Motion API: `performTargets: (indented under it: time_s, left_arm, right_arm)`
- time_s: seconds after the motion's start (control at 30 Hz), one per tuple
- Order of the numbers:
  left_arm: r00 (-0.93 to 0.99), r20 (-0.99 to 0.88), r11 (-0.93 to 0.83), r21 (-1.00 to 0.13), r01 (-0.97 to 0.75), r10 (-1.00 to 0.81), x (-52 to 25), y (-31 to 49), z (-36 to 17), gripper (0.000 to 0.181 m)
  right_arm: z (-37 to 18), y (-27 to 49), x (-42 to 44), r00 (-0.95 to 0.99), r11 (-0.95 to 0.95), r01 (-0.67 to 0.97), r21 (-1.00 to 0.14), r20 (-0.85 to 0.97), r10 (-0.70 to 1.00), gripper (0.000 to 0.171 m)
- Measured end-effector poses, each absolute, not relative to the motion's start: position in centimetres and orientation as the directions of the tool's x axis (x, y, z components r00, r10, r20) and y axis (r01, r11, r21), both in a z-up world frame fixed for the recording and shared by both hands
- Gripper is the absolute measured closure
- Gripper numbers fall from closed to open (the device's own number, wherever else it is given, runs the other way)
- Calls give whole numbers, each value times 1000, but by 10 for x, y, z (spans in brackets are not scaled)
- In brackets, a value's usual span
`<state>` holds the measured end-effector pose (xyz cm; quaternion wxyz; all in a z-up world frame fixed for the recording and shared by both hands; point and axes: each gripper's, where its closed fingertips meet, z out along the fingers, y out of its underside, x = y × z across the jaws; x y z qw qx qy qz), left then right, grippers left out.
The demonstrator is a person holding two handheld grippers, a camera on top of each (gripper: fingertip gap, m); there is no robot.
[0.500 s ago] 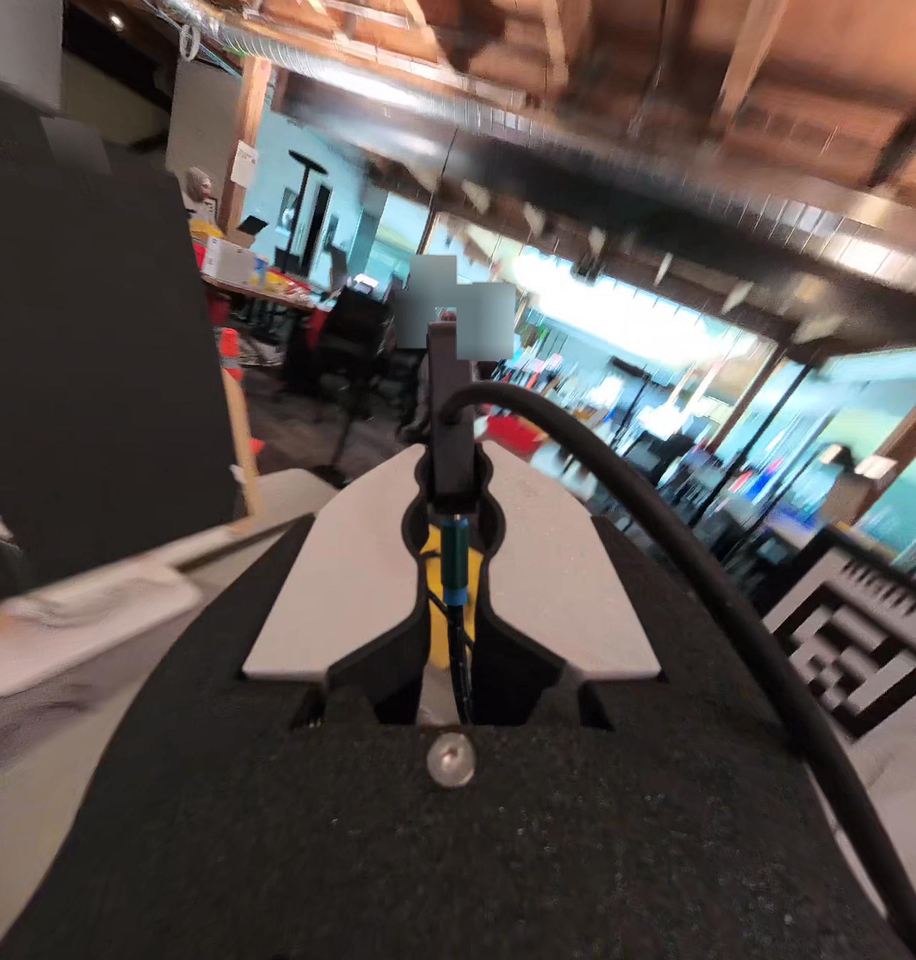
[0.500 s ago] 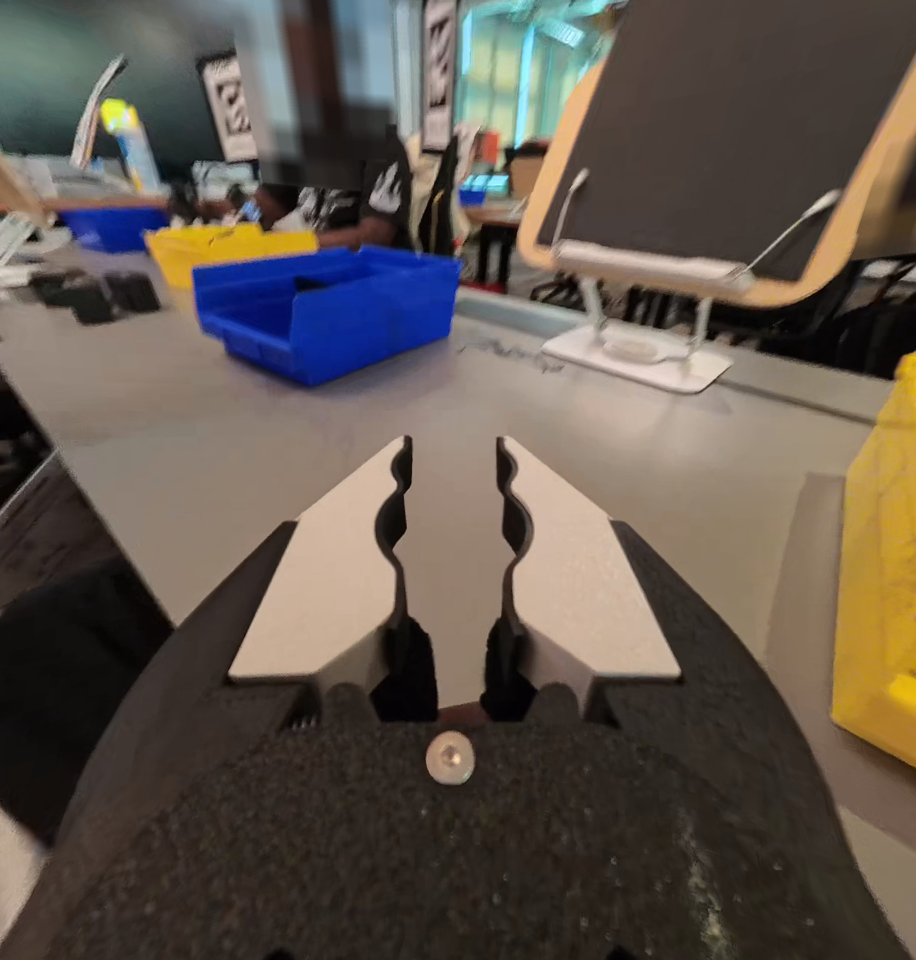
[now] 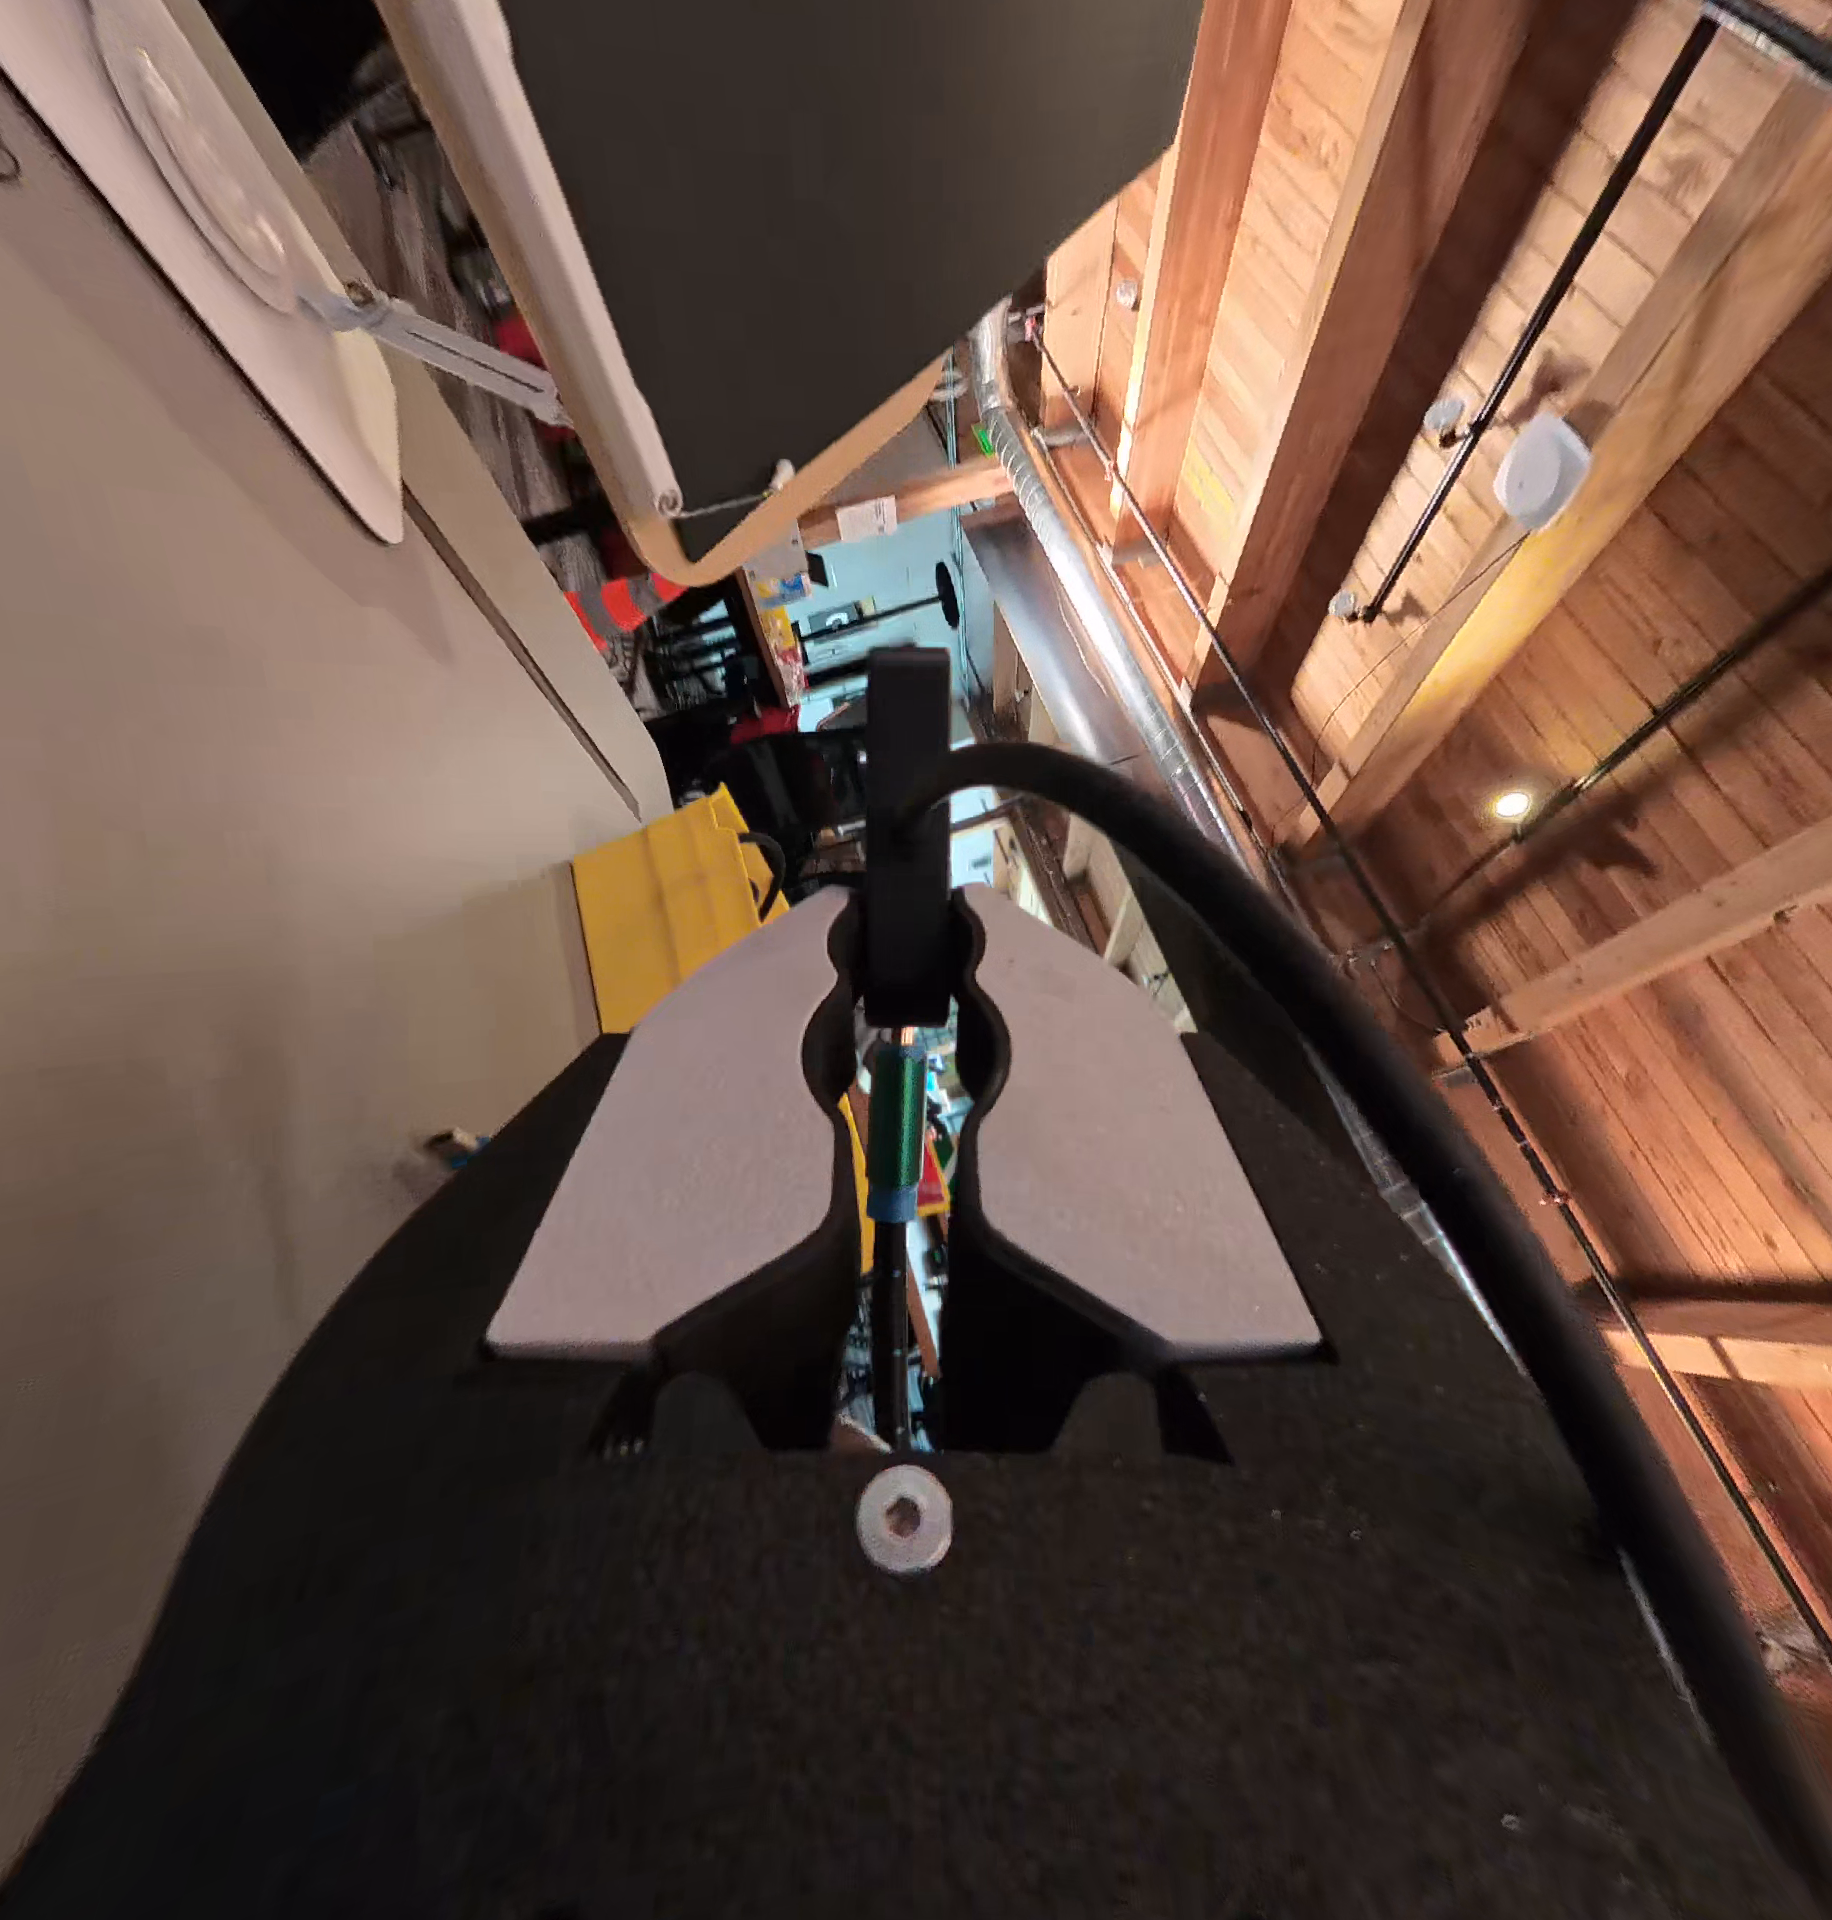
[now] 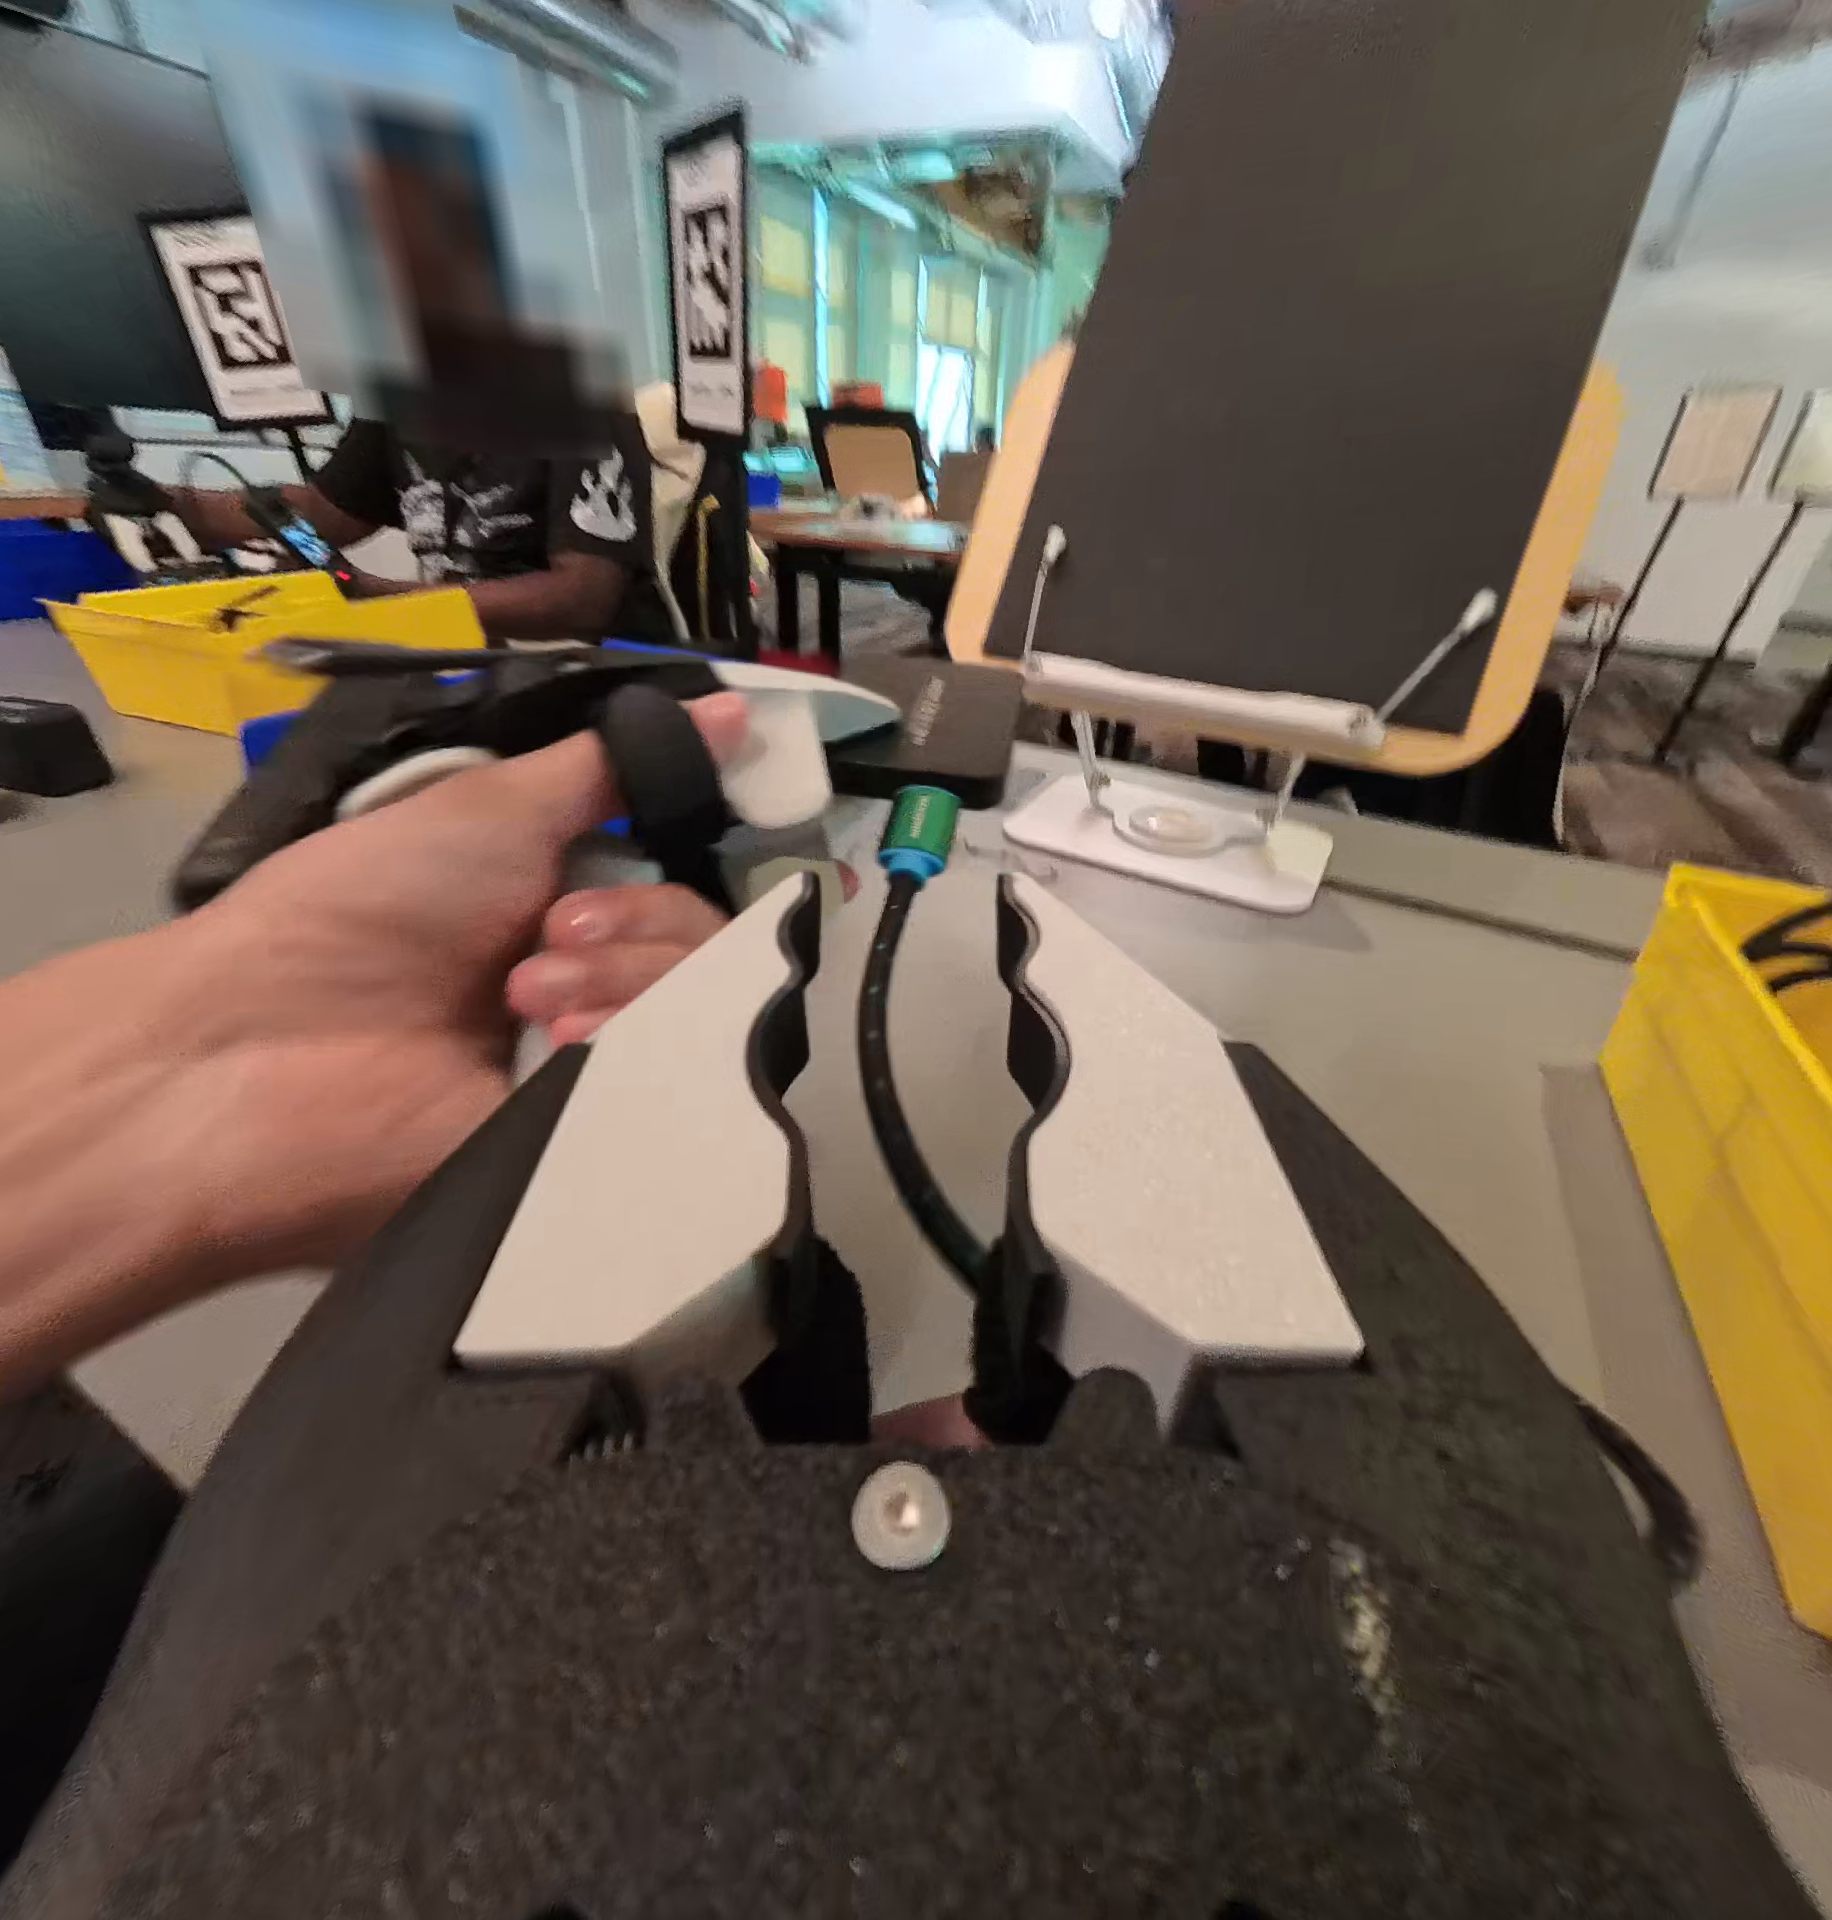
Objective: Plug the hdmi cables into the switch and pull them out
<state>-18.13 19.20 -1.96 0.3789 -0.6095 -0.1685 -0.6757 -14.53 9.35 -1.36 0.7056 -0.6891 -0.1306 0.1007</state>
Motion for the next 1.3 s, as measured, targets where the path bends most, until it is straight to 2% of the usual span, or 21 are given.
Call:
performTargets:
  time_s: [0.17,0.27,0.33,0.43,0.53,0.6,0.63,0.7,0.77,0.83,0.97,1.03,1.3]
  left_arm:
    - [59,927,-568,-276,775,-370,-187,176,-21,167]
    - [62,938,-567,-258,782,-341,-188,175,-30,167]
    - [59,943,-577,-250,777,-329,-188,176,-35,167]
    - [61,954,-630,-240,739,-292,-178,174,-46,167]
    - [56,958,-669,-237,705,-281,-171,167,-54,167]
    - [47,961,-692,-229,685,-271,-168,164,-59,167]
    - [45,964,-699,-223,680,-264,-168,164,-63,167]
    - [21,969,-710,-195,677,-246,-169,165,-68,167]
    - [12,971,-707,-182,683,-238,-170,167,-71,167]
    - [6,972,-707,-176,685,-236,-170,168,-71,167]
    - [23,962,-711,-217,669,-272,-164,163,-69,167]
    - [29,956,-715,-237,658,-291,-162,162,-68,168]
    - [128,910,-674,-382,633,-395,-161,166,-59,168]
  right_arm:
    - [-39,135,-139,944,-228,8,-974,-68,324,132]
    - [-51,137,-158,887,-279,57,-959,-80,455,130]
    - [-61,135,-167,878,-273,107,-956,-37,477,130]
    - [-69,142,-166,906,-216,174,-961,70,418,137]
    - [-58,152,-151,935,-113,167,-979,121,333,148]
    - [-58,154,-147,932,-98,178,-979,136,337,170]
    - [-61,155,-148,925,-102,181,-978,134,356,171]
    - [-67,155,-148,917,-122,169,-978,111,382,168]
    - [-70,151,-150,907,-143,172,-975,101,408,152]
    - [-78,148,-152,901,-175,184,-967,95,423,145]
    - [-92,152,-149,907,-215,204,-955,102,408,145]
    - [-89,154,-146,912,-205,189,-960,94,400,151]
    - [-83,153,-147,935,-194,141,-971,66,348,152]
